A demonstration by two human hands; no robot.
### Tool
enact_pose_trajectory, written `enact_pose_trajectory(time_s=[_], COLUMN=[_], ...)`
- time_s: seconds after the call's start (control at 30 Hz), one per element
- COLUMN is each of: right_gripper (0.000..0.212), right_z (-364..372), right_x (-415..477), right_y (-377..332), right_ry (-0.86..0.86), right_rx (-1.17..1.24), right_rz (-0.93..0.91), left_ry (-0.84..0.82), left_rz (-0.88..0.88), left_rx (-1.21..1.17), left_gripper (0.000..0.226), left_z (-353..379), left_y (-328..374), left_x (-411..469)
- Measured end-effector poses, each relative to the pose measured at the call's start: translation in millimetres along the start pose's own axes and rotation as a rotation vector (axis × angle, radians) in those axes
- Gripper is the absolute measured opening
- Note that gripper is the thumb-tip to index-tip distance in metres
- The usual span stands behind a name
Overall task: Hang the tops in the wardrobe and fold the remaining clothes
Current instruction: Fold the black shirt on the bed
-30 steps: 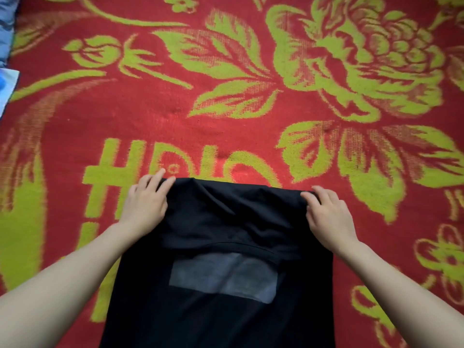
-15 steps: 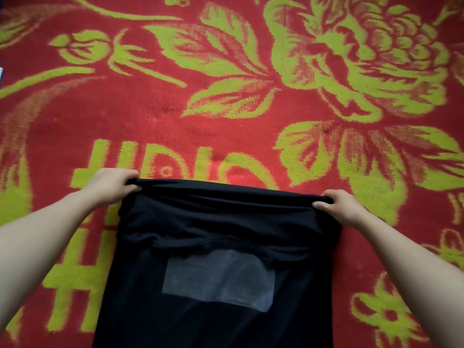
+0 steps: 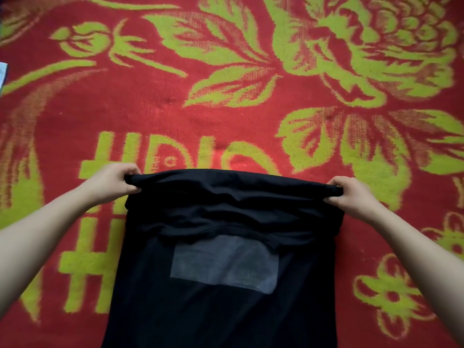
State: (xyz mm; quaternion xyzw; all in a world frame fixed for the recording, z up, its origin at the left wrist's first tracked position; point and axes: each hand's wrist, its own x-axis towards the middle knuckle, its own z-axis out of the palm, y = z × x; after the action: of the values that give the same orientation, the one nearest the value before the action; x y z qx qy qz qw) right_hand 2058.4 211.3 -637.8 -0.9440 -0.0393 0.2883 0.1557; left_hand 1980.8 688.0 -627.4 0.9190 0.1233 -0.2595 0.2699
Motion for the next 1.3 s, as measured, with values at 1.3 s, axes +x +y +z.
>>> enact_pose_trajectory(time_s=[1.3], right_gripper=[0.021], right_z=[74], right_x=[-105], right_y=[1], right_ry=[-0.227], right_rx=[-0.565], right_rz=[0.009], left_ry=[-0.159], left_rz=[-0.013], left_rx=[0.889], left_gripper=[0.054], left_z=[103], left_y=[-11], left_x=[-103])
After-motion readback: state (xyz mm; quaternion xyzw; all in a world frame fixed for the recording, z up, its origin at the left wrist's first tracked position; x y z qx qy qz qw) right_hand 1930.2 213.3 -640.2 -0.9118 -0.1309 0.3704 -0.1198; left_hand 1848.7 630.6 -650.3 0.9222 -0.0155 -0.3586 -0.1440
